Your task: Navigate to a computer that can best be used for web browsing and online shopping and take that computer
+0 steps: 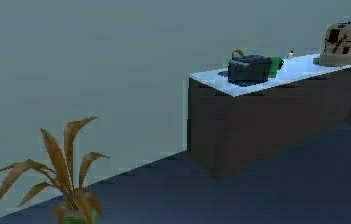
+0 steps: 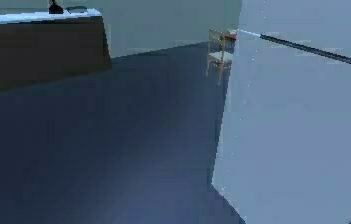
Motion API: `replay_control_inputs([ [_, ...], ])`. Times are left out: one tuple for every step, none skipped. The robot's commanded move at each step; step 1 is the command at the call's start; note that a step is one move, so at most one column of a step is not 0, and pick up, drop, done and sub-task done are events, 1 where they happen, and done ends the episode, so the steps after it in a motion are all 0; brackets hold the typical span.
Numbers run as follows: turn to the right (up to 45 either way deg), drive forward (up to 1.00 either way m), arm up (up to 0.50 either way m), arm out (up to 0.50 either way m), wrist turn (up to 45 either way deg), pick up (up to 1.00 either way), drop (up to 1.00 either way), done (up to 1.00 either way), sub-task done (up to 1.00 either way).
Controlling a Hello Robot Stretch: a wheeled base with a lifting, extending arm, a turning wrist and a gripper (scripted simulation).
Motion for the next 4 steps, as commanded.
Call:
replay_control_inputs([
  [-27.0,0.00,0.00,0.00,0.0,0.00,0.00,0.00,0.00],
  [0.0,0.10,0.00,0.00,0.0,0.00,0.00,0.00,0.00],
  [-45.0,0.00,0.00,0.00,0.0,0.00,0.00,0.00,0.00],
  [-42.0,0.00,0.00,0.00,0.0,0.00,0.00,0.00,0.00],
])
